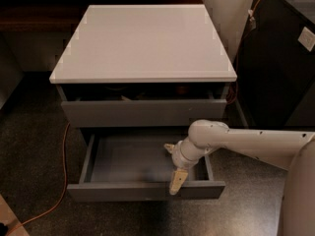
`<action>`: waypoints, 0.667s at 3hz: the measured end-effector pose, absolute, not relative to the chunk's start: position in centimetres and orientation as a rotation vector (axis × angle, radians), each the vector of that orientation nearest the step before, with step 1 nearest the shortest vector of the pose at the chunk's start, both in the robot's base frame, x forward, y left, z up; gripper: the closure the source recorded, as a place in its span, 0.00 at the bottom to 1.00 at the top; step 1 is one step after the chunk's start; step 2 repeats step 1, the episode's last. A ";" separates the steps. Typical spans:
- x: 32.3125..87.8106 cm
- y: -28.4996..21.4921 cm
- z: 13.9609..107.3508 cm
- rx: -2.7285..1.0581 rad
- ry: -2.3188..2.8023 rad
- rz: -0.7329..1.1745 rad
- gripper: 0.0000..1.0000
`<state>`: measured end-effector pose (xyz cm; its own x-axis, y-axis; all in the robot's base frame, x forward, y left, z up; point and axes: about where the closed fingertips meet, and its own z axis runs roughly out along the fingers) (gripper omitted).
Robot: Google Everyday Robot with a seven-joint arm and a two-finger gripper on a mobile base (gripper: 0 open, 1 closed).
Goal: Open middle drawer
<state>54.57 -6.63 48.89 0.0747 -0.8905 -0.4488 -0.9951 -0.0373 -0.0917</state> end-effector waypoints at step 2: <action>54.7 -6.6 48.9 -1.985 1.869 0.380 0.00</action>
Offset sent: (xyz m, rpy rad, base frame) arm 0.0000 0.0000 0.0000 0.0000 0.0000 0.0000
